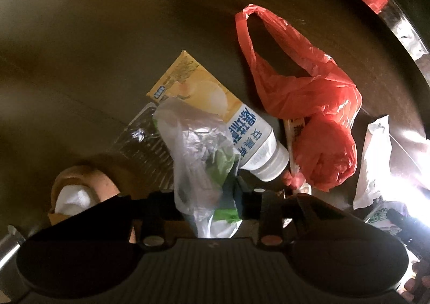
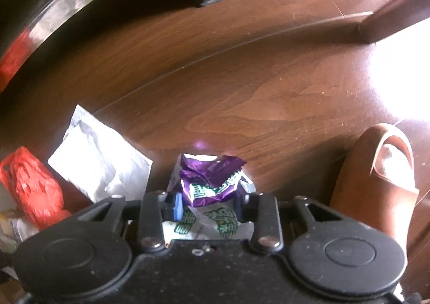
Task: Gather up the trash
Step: 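Grasp the purple-topped snack wrapper with right tool while left tool grasps clear plastic bag, then lift the clear bag with left tool while right tool carries the snack wrapper over the teal bin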
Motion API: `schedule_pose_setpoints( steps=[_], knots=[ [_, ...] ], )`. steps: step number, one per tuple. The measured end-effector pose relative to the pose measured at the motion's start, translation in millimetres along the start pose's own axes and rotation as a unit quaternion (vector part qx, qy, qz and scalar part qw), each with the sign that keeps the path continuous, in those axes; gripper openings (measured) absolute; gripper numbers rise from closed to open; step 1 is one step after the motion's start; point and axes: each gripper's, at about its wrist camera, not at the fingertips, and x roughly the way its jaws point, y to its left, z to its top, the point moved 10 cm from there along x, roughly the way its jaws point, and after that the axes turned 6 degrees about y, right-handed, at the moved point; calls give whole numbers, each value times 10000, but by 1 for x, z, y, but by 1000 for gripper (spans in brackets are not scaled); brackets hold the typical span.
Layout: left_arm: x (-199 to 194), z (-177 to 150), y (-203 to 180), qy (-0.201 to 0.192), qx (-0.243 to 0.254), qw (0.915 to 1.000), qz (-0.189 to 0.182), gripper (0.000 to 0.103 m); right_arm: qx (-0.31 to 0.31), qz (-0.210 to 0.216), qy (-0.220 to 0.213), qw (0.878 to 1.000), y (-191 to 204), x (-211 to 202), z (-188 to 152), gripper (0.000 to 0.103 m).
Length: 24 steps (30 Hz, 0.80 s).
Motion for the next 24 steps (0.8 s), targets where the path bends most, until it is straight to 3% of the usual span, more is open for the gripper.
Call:
schedule_pose_setpoints(
  steps=[2, 8, 15, 19, 24],
  knots=[
    [-4, -4, -3, 38, 45, 10000, -19, 24, -21, 83, 12, 10000, 5, -9, 0, 25],
    [-27, -20, -11, 51, 274, 9995, 112, 22, -311, -51, -159, 9994, 20, -58, -11, 20],
    [-87, -45, -22, -247, 684, 9973, -47, 22, -694, 30, -556, 9960, 38, -122, -37, 19],
    [-126, -64, -44, -615, 1143, 9913, -218, 22, -986, 79, -839, 9916, 46, -165, -56, 19],
    [-181, -94, -58, -1135, 1744, 9777, -269, 22, -1399, 341, -1308, 9809, 60, -229, -85, 19]
  ],
)
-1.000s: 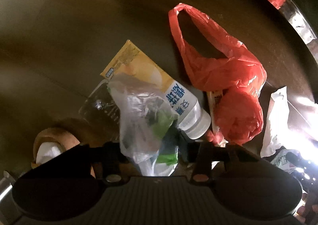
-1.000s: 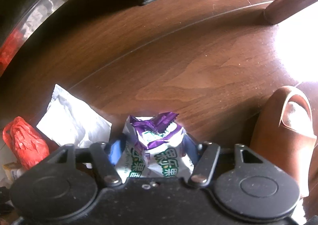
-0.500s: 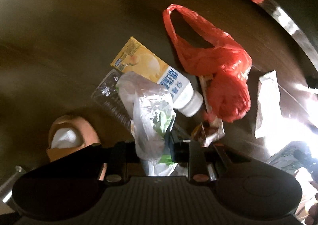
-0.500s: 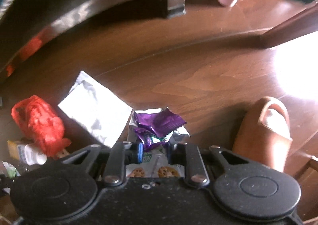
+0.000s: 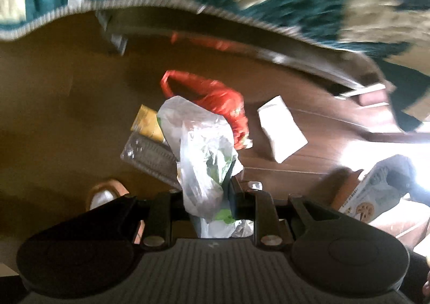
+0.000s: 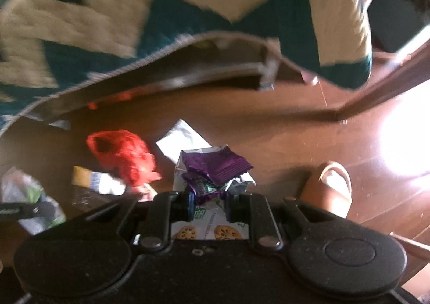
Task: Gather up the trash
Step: 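Lift the clear bag with left tool while right tool carries the snack wrapper over the teal bin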
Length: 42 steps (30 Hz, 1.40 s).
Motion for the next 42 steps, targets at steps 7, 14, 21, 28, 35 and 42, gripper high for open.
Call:
schedule_pose_setpoints(
  steps=[7, 14, 21, 28, 35, 42],
  knots=[
    [-75, -24, -38, -628, 584, 9963, -114, 23, -523, 101, -621, 9966, 24, -88, -10, 19],
    [-144, -45, -79, -1239, 1185, 9850, -177, 23, -722, 203, -1075, 9914, 35, -170, -30, 19],
    [-209, -66, -123, -1696, 1598, 9721, -270, 23, -832, 203, -1622, 9830, 25, -237, -48, 19],
    [-283, -80, -177, -2262, 2190, 9476, -535, 23, -941, 231, -2244, 9697, 7, -308, -59, 19],
    [-345, -91, -248, -2748, 2791, 9166, -800, 23, -959, 1, -2944, 9509, -22, -385, -57, 19],
    [-400, -104, -328, -3111, 3444, 8794, -1061, 23, -833, -365, -3565, 9299, -61, -456, -46, 19]
  ],
)
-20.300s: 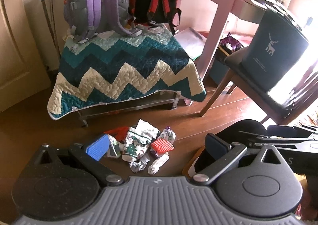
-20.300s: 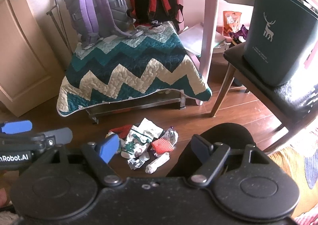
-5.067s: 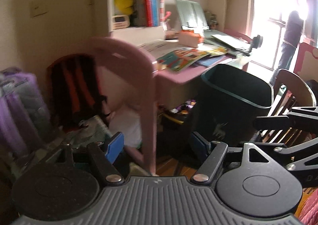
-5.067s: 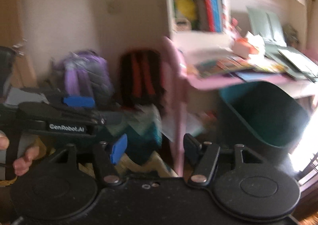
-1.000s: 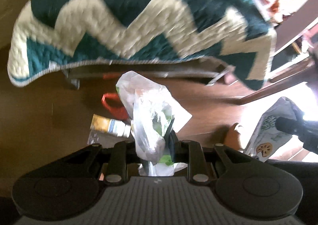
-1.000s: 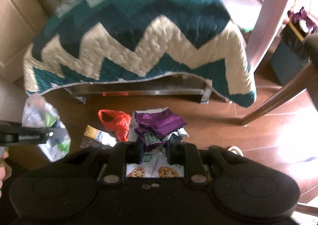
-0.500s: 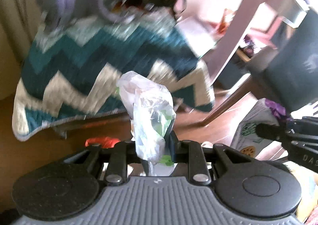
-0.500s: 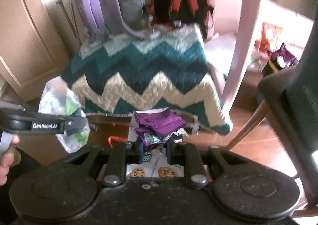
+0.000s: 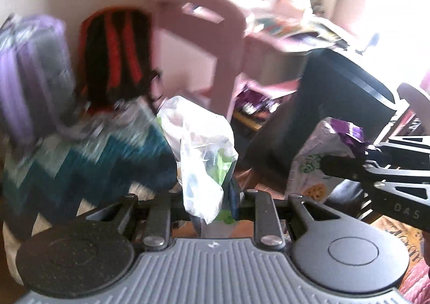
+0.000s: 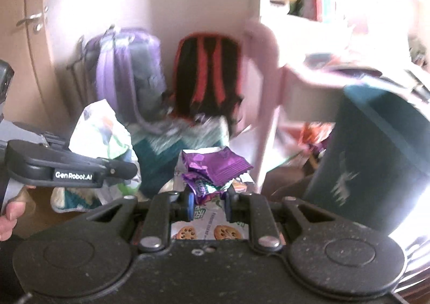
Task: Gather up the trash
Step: 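Lift the clear bag with left tool while right tool carries the snack wrapper over the teal bin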
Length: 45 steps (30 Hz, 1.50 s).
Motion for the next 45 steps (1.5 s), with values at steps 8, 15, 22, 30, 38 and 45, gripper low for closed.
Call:
schedule_pose_setpoints(
  steps=[8, 15, 22, 30, 38, 45],
  knots=[
    [-20, 91, -73, -567, 588, 9961, -321, 23, 36, -606, -668, 9959, -61, -49, 54, 19],
    [-30, 162, -130, -945, 803, 9904, -618, 23, 374, -1108, -1151, 9864, -129, -89, 93, 19],
    [-12, 209, -188, -1061, 1124, 9846, -816, 23, 656, -1611, -1452, 9740, -192, -115, 121, 19],
    [57, 216, -241, -574, 1479, 9827, -952, 23, 939, -1850, -925, 9739, -254, -78, 92, 19],
    [133, 195, -263, 45, 1797, 9800, -851, 23, 979, -1759, -212, 9793, -274, -27, 51, 20],
    [169, 181, -266, 550, 1890, 9766, -868, 23, 1077, -1566, 301, 9813, -274, 4, 26, 24]
  ],
)
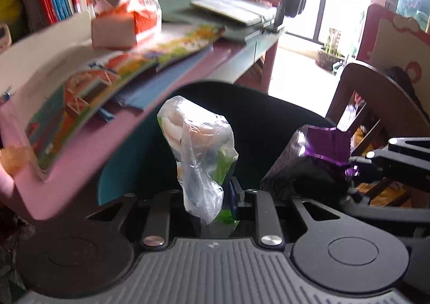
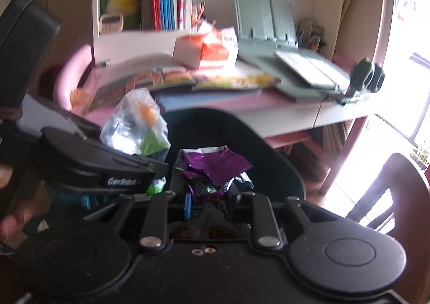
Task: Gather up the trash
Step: 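Lift the clear bag with left tool while right tool carries the snack wrapper over the teal bin, then open the left tool over the teal bin while right tool opens to drop the wrapper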
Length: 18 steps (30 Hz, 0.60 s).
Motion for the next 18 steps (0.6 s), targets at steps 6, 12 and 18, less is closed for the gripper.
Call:
schedule_pose_setpoints(
  steps=[6, 12, 18],
  knots=[
    [15, -9, -1, 211, 88, 9997, 47, 23, 80, -19, 287, 9996, 0, 14, -14, 30],
    [18, -10, 2, 206, 9, 9998, 77, 40, 145, 96, 382, 9991, -2, 17, -22, 40],
    [6, -8, 8, 10, -121, 9998, 131, 68, 183, 89, 343, 9992, -1, 11, -21, 50]
  ],
)
